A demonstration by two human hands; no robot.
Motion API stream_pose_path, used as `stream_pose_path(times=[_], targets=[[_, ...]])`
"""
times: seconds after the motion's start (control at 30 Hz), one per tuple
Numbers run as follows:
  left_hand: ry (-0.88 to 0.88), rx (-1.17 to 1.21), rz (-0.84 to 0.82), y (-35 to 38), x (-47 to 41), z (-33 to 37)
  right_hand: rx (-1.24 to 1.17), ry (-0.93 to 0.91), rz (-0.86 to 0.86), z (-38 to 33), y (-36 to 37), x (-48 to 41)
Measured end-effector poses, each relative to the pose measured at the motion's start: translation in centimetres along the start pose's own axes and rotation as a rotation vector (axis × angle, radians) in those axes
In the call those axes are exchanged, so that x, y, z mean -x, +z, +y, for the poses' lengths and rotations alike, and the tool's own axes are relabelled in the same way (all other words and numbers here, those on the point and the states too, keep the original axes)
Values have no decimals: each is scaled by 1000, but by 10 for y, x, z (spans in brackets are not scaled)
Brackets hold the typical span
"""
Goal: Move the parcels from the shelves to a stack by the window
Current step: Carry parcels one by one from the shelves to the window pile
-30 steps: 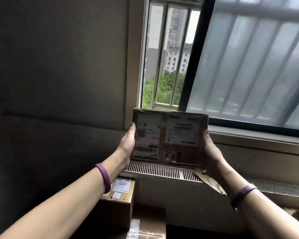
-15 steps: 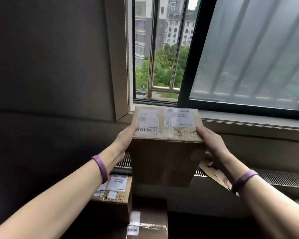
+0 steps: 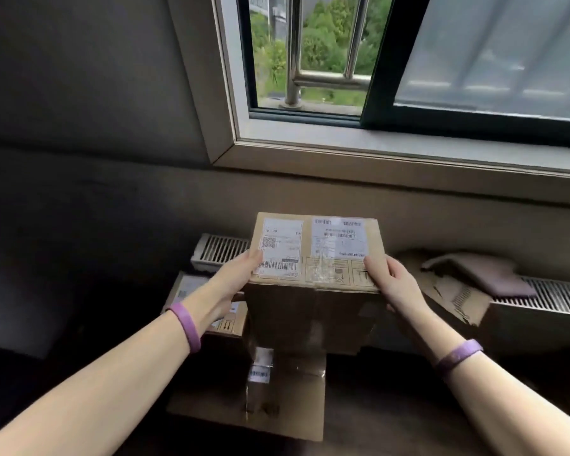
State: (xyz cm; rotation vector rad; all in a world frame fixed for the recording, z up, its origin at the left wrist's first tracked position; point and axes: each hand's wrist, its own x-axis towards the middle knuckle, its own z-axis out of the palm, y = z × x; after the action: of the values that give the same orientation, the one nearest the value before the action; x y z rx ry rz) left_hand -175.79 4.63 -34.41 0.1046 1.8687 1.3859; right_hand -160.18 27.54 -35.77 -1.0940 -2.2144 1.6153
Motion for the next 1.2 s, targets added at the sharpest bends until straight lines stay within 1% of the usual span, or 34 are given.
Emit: stream_pose_path(times=[0.1,0.3,0.4,0.6,0.63,0.7,0.77,0.83,0.97,1.03,1.1,1.2], targets=[[-48,-30,5,5,-24,-36,-25,83,-40,43,17,-9],[-121,-71,9,8,-71,-109,-177,192,-51,118,56,-21],[-125,-126,9,7,-90,-134,-247,242,-67,147,72,-32],[-111,-336,37,-2,-120,-174,-265,354,-70,196,103,-49],[-114,-433,57,-5,-126,-181,-268,367,-69,203,109,-51],[-193,-671,103,-8,-136,-190,-279,397,-67,214,119,-55],[-243,-747,112,-7,-142,-200,-277,410,-64,222,127,-57],[-235,-784,117,-4,-148,-214,-257,401,-53,229,132,-58],[-172,-932,226,-1,-156,-241,-183,344,-19,241,145,-59],[-122,-1003,243,0,-155,-252,-163,323,9,244,156,-58],[-82,-1058,233,1,-154,-261,-172,326,46,248,165,-57],[-58,-1078,230,0,-156,-270,-212,387,79,255,170,-58]])
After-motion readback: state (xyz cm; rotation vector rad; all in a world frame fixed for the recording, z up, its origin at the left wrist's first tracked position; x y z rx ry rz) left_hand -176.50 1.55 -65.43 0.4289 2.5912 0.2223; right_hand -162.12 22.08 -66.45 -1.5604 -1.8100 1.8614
